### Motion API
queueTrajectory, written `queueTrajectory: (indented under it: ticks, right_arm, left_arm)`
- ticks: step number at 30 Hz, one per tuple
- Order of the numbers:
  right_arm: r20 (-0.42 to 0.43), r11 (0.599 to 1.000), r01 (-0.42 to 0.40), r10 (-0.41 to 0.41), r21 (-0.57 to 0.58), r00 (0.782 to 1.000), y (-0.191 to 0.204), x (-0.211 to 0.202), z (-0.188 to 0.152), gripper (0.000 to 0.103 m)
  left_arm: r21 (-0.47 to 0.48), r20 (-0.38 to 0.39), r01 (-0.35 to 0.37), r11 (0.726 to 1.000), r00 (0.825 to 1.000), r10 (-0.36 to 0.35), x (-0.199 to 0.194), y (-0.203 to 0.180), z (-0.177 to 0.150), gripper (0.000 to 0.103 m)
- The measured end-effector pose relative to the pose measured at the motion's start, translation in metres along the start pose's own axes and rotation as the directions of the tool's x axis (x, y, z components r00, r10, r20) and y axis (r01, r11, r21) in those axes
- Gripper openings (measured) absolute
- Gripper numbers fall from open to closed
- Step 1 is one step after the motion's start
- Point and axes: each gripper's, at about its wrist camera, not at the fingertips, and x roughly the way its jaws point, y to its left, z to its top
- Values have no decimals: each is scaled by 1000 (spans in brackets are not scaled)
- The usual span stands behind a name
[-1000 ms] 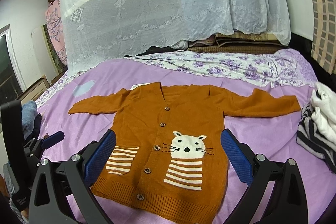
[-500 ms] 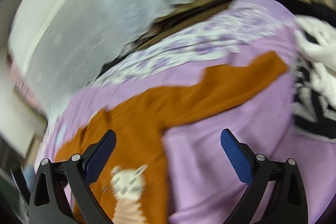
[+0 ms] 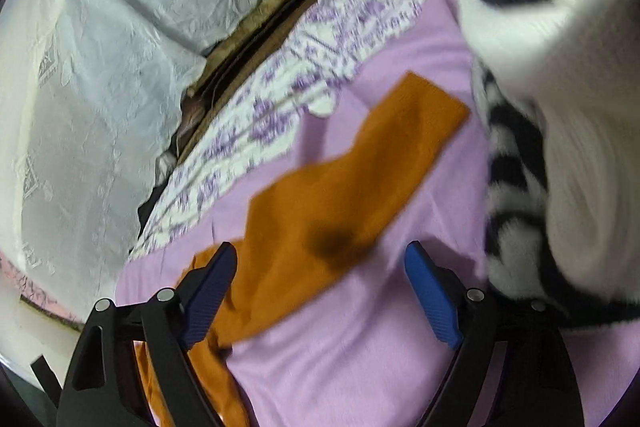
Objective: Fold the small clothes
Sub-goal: 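Reach the right gripper to a sleeve cuff and close on it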
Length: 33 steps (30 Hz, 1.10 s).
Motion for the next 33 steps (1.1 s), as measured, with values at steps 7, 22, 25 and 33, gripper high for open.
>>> queueTrajectory:
  ticks: [7, 22, 25, 33]
  right_arm:
    - [81, 984, 160, -166, 76, 983, -6, 15, 15, 80]
    - [196, 995, 100, -98, -1, 976, -13, 20, 24, 5]
    - [204, 997, 77, -72, -15, 976, -8, 14, 23, 5]
    - [126, 973, 230, -227, -7, 966, -8, 15, 7, 51]
  left_arm:
    - [47, -28, 1, 999, 1000, 0, 42, -56, 12, 99]
    - [-48, -86, 70, 996, 994, -74, 77, -32, -11, 99]
    - [-49, -84, 72, 996, 994, -76, 77, -32, -10, 99]
    - [-45, -82, 64, 997, 994, -67, 77, -34, -10, 99]
